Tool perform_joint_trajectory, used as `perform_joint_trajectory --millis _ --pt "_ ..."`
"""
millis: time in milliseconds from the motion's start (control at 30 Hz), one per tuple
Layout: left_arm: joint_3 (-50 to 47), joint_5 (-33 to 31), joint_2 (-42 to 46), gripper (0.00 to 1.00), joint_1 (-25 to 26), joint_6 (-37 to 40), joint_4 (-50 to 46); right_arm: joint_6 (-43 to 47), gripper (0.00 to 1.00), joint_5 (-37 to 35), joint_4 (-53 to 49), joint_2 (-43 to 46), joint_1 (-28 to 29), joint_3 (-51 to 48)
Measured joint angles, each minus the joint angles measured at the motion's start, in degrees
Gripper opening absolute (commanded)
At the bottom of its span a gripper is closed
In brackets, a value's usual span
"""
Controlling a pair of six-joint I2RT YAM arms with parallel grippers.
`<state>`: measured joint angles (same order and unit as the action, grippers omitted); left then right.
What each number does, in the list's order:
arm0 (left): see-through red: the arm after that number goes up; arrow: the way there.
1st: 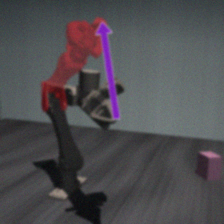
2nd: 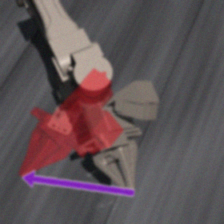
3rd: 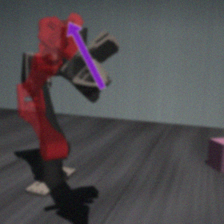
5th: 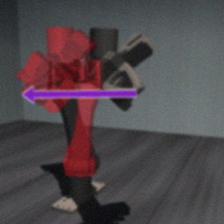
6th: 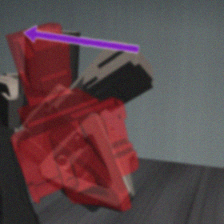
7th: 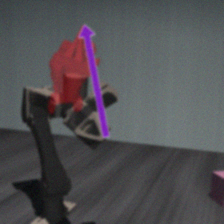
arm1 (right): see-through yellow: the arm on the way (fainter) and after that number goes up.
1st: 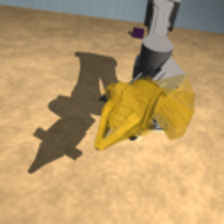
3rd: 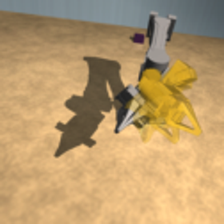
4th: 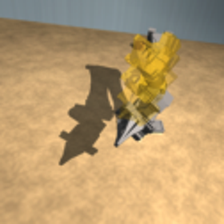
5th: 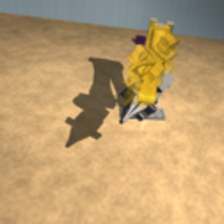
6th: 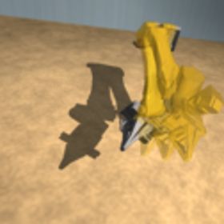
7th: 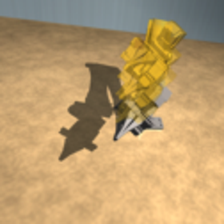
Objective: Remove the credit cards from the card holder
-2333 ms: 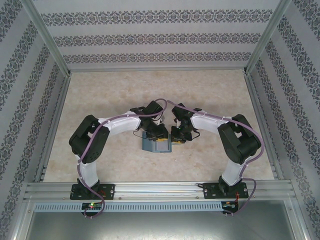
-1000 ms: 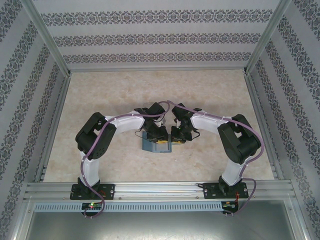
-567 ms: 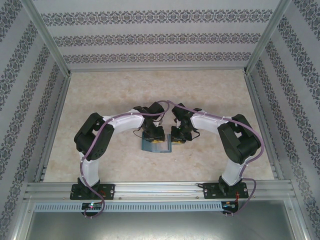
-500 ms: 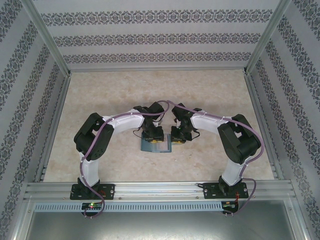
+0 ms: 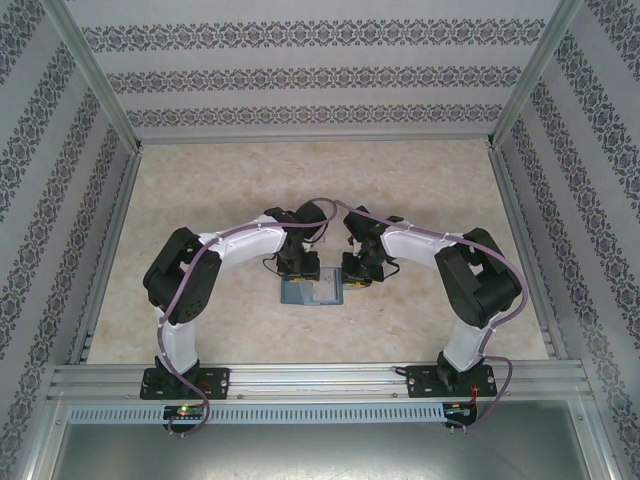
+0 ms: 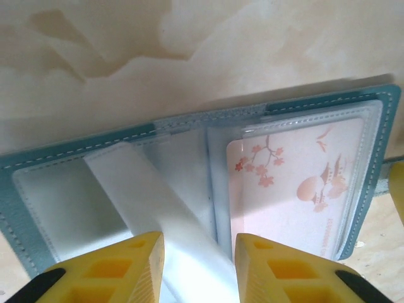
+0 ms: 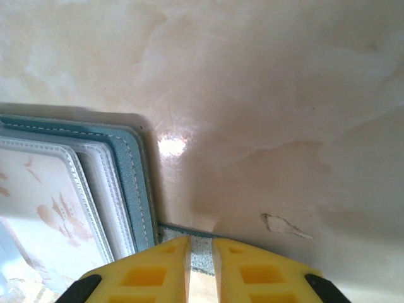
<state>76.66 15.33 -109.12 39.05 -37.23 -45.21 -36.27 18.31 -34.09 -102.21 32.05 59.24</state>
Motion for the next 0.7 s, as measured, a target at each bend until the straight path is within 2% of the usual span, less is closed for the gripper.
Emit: perform_joint_trajectory --millis 433,700 --pt "0.7 -3.4 0.5 0.41 0.0 1.0 -2.8 0.0 0.19 0.0 -0.2 -0.1 0.0 0.2" --pt "0.7 -3.9 0.5 0.39 0.0 1.1 -3.3 0.0 0.19 0.0 -0.2 -0.1 0.1 0.2"
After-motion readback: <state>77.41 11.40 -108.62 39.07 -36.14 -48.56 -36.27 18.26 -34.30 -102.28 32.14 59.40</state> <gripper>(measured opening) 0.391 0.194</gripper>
